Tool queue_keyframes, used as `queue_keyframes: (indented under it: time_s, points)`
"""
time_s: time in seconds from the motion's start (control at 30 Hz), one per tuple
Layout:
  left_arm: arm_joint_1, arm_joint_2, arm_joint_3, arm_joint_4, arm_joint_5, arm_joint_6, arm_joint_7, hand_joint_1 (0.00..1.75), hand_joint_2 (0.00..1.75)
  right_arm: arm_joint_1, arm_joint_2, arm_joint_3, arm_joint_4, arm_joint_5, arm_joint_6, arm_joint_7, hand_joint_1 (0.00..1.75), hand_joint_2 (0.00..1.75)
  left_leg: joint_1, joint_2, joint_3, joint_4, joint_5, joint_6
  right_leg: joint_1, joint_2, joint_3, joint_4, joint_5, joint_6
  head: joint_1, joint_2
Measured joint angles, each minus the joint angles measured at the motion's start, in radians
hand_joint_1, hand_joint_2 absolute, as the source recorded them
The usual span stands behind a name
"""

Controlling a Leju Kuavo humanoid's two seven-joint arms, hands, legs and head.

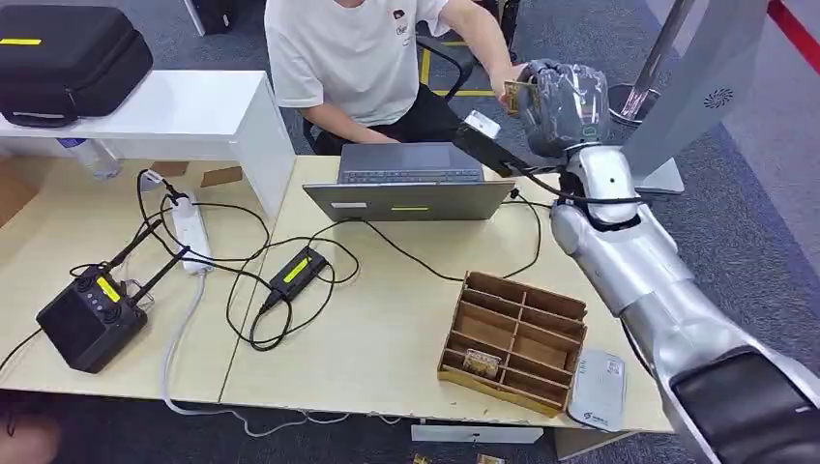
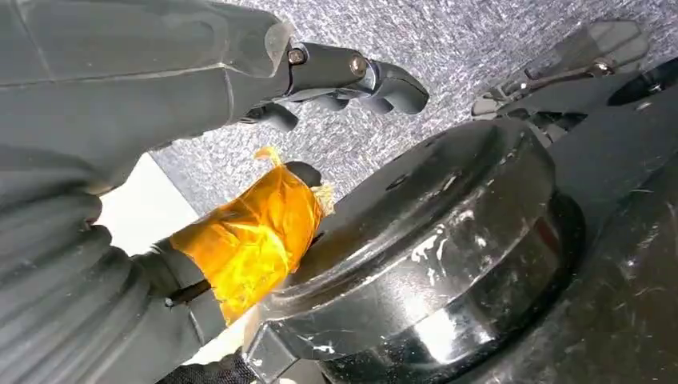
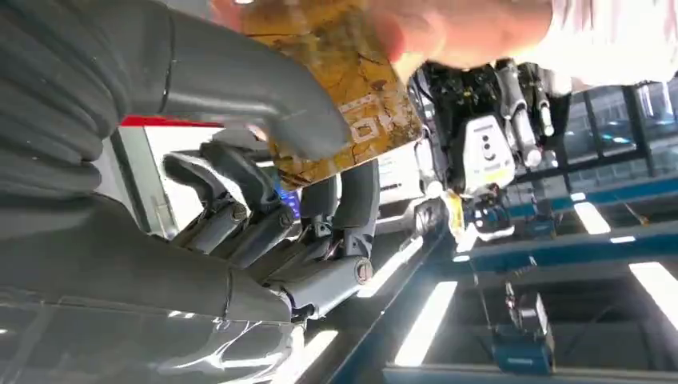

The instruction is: Pass the card to the sensor for recognition and then transmit it.

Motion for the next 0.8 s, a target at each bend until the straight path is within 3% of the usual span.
queue_keyframes:
  time_s: [0.6,0.8]
  points:
    - [0.001,0.004,-0.019,0.0,0.012,-0.005,0.003,0.0,1.75,0.001,0.012,-0.003,0.069,0.0,-0.014,-0.015,0.0,1.75,0.0,0.0,0.0,0.0,0.0,0.0,0.0,0.0,-0.001,0.0,0.0,0.0,0.0,0.0]
    - [0.003,0.005,-0.019,0.0,0.03,-0.005,0.004,0.0,1.75,0.02,-0.055,-0.011,0.092,0.046,-0.053,0.019,0.0,1.75,0.0,-0.001,0.0,0.001,0.0,0.0,0.0,-0.001,-0.001,-0.001,0.0,0.0,0.0,0.0]
